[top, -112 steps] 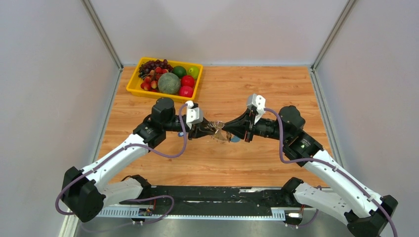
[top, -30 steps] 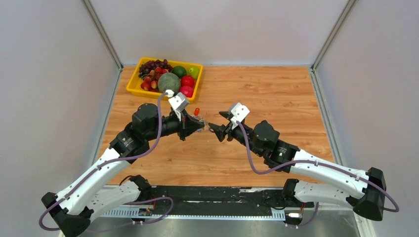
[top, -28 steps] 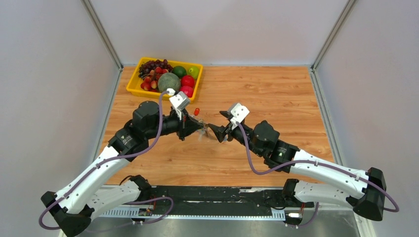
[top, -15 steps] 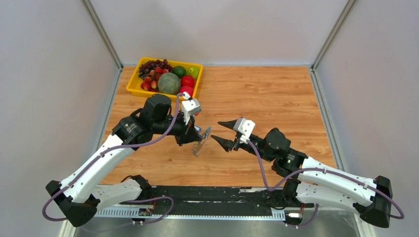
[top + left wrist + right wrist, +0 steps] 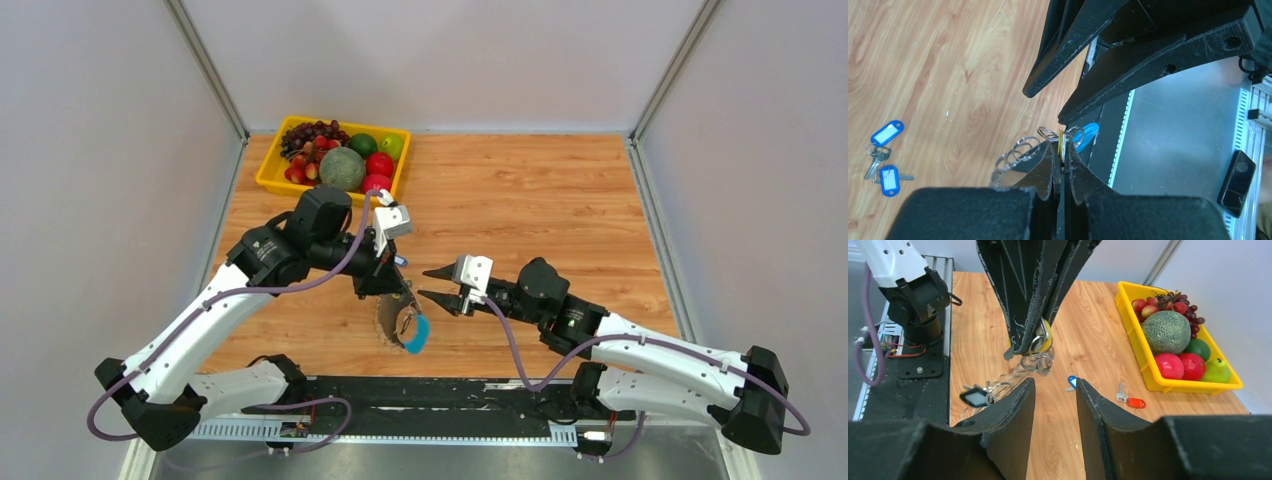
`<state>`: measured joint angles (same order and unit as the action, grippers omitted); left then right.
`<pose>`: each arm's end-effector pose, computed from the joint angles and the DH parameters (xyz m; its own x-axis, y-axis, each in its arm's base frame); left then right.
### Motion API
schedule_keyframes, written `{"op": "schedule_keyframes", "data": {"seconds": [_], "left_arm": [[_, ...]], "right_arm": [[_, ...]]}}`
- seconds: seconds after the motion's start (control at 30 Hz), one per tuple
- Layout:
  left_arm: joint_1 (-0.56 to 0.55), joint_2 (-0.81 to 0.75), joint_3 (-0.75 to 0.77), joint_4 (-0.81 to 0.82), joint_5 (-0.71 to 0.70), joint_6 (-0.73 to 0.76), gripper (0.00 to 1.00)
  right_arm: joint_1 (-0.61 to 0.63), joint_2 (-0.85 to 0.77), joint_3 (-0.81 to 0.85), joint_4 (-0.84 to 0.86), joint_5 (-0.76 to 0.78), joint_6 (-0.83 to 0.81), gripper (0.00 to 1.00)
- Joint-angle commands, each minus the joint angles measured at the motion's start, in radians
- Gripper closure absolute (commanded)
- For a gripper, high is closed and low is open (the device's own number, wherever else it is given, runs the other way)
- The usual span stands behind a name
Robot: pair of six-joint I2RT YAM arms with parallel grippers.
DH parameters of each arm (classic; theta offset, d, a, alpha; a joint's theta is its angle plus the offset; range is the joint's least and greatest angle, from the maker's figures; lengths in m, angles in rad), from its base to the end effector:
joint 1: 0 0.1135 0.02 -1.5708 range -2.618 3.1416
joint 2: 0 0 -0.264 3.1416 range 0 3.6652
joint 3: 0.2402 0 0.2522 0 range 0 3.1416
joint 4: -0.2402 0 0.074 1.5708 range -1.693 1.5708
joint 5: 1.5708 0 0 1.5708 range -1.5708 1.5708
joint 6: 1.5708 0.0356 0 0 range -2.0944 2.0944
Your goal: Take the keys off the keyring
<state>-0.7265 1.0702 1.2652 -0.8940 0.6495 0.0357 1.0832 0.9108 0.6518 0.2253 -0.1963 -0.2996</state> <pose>0.1354 -0.1492 0.3856 -0.4494 0.4374 -0.7789 0.8917 0.2723 -0.3616 0.0965 0.1969 0.3136 0.2676 -0.1132 -0.9569 -0.9198 0.2657 -0.2887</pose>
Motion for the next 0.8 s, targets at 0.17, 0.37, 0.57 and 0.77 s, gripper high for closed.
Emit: {"op": "schedule_keyframes", "data": {"seconds": [0.17,0.37,0.57,0.77], "left_arm": [[-0.008,-0.004,0.069,-0.016,0.042,0.039,1.00],[-0.009,-0.007,0.076,-0.017,0.018,0.030,1.00],[-0.010,0.017,0.088,-0.016,-0.001,-0.028,1.00],[-0.010,0.039,0.115,-0.037,0.001,-0.070,1.00]], "right_arm": [[-0.006,0.005,0.050,0.009,-0.109,-0.017,0.60],[-0.006,-0.002,0.054,0.003,-0.113,-0.016,0.63],[-0.006,-0.017,0.065,0.000,-0.153,-0.007,0.66],[-0.006,0.015,0.090,-0.010,-0.196,-0.001,0.69]]}}
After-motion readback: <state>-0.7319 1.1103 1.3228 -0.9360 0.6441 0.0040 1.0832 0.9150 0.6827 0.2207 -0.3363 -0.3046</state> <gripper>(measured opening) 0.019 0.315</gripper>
